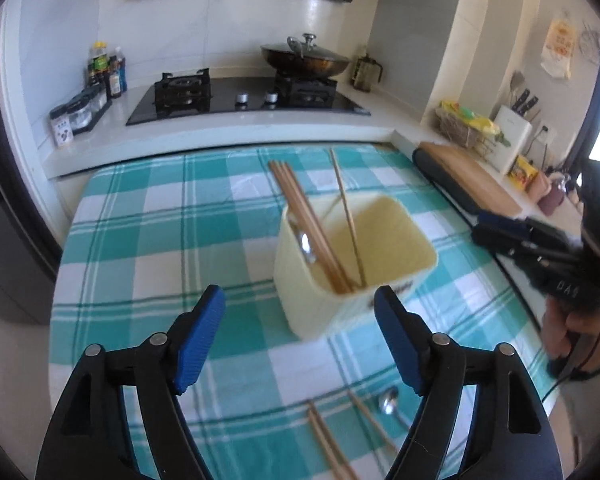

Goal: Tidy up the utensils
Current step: 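Carry both chopsticks to the caddy and drop them in with both tools, then move both tools back to the table toward the steel spoon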

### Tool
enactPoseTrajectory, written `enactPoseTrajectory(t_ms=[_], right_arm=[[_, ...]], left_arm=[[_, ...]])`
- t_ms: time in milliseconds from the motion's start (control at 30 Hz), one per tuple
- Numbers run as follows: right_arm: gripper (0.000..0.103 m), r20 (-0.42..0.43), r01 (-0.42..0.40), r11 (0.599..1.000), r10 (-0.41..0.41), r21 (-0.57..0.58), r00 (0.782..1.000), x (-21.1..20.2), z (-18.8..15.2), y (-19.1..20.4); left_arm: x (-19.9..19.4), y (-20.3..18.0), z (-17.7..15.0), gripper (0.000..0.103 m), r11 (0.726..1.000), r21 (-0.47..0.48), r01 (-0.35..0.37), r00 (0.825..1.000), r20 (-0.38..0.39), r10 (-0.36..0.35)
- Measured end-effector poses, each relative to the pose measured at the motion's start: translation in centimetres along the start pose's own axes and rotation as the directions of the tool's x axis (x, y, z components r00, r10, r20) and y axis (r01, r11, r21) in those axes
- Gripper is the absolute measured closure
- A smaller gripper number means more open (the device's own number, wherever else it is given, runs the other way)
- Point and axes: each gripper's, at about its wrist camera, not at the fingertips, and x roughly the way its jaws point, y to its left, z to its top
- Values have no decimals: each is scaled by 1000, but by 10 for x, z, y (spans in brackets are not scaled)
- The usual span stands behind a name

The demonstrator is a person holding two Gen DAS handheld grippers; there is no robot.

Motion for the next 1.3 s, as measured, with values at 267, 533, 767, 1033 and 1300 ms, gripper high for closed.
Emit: enactPoseTrajectory(t_ms=[267, 533, 767, 1033, 1300], right_arm=[[54, -72, 119, 993, -118, 9, 990, -78, -129, 2], [54, -175, 217, 969, -194, 119, 965, -101, -250, 10], [54, -163, 232, 965, -211, 122, 964, -105, -269, 19], [54, -148, 209, 973, -193, 101, 970, -98, -269, 33], [54, -164, 183, 980, -168, 80, 972, -88, -273, 38]], left_arm=[[-34, 1, -149, 14, 995, -88, -37, 994, -104, 27], [-26, -14, -232, 14, 963, -264, -51, 995, -91, 28], [-35, -36, -240, 14, 969, -243, -39, 998, -65, 24], [-42, -42, -250, 14, 970, -233, -73, 996, -63, 60], [-32, -38, -255, 14, 964, -245, -99, 994, -66, 85]])
